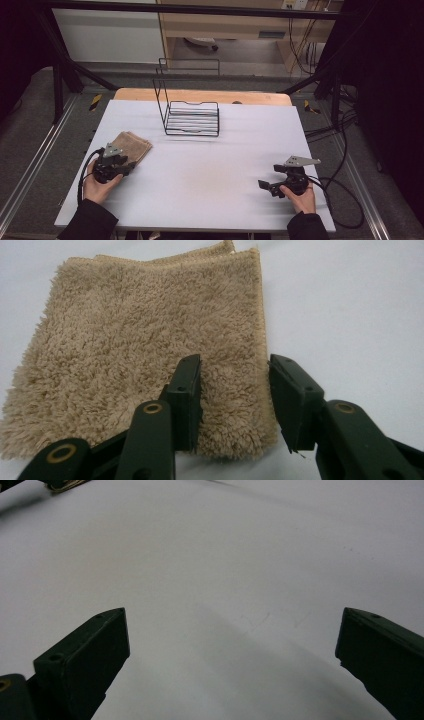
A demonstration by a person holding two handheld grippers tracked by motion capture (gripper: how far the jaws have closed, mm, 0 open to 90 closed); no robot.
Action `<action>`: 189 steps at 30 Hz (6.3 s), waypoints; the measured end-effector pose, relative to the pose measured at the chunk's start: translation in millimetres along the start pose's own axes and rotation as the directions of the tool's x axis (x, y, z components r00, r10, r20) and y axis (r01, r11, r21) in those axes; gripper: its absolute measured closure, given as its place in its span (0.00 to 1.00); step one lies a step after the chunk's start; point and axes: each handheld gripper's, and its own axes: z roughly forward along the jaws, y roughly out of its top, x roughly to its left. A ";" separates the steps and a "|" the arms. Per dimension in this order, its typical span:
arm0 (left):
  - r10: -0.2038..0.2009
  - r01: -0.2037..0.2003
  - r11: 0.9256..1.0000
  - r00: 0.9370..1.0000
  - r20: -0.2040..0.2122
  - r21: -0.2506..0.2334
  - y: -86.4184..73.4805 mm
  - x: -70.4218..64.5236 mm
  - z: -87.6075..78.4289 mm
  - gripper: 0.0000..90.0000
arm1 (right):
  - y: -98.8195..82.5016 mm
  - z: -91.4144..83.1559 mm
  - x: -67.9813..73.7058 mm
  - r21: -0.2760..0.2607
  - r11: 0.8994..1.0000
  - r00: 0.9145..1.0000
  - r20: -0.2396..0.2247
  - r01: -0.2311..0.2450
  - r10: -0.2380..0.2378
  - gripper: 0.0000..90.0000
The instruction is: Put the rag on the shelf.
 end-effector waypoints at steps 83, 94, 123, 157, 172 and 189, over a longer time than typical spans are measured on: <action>-0.063 0.063 0.998 0.990 0.123 0.010 21.9 -23.5 -15.5 0.97 | 0.5 -0.3 -0.7 0.004 1.000 1.000 -0.016 0.000 0.000 0.03; -0.031 0.030 1.000 0.975 0.222 0.009 25.0 -42.9 -23.1 0.97 | 0.4 0.1 -0.4 0.009 1.000 1.000 -0.023 0.000 0.000 0.03; -0.041 0.054 0.995 0.986 0.162 -0.081 12.2 -33.5 -39.8 0.31 | 48.5 45.7 46.4 -0.001 0.996 0.996 -0.031 0.088 -0.088 0.04; -0.152 0.167 0.982 0.976 0.154 -0.090 -16.0 5.1 -37.6 0.18 | 135.7 266.4 150.3 0.179 0.951 0.946 -0.252 0.252 -0.203 0.63; -0.165 0.181 0.979 0.975 0.148 -0.098 -17.8 8.5 -38.7 0.19 | 141.8 250.0 160.1 0.190 0.959 0.952 -0.262 0.211 -0.157 0.91; -0.129 0.145 0.986 0.976 0.173 -0.081 -10.0 -11.4 -28.7 0.22 | 107.0 166.8 140.1 0.153 0.985 0.996 -0.045 0.078 -0.072 0.91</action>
